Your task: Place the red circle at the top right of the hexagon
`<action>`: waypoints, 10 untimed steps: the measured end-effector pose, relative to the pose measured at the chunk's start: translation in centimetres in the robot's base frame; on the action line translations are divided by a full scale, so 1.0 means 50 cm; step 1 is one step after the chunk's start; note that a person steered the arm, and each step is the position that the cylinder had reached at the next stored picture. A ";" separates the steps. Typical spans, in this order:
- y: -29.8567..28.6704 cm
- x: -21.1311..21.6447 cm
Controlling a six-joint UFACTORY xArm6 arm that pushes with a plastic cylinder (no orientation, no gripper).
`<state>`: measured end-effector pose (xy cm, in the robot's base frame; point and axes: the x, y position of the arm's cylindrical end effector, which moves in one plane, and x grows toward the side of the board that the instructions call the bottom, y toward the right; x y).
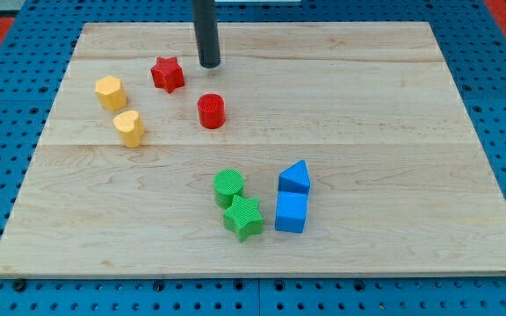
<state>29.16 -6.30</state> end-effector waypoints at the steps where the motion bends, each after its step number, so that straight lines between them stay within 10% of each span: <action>1: -0.043 0.089; 4: -0.192 -0.077; 6: 0.133 0.077; 7: 0.132 0.221; 10: -0.096 0.181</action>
<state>38.22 -11.09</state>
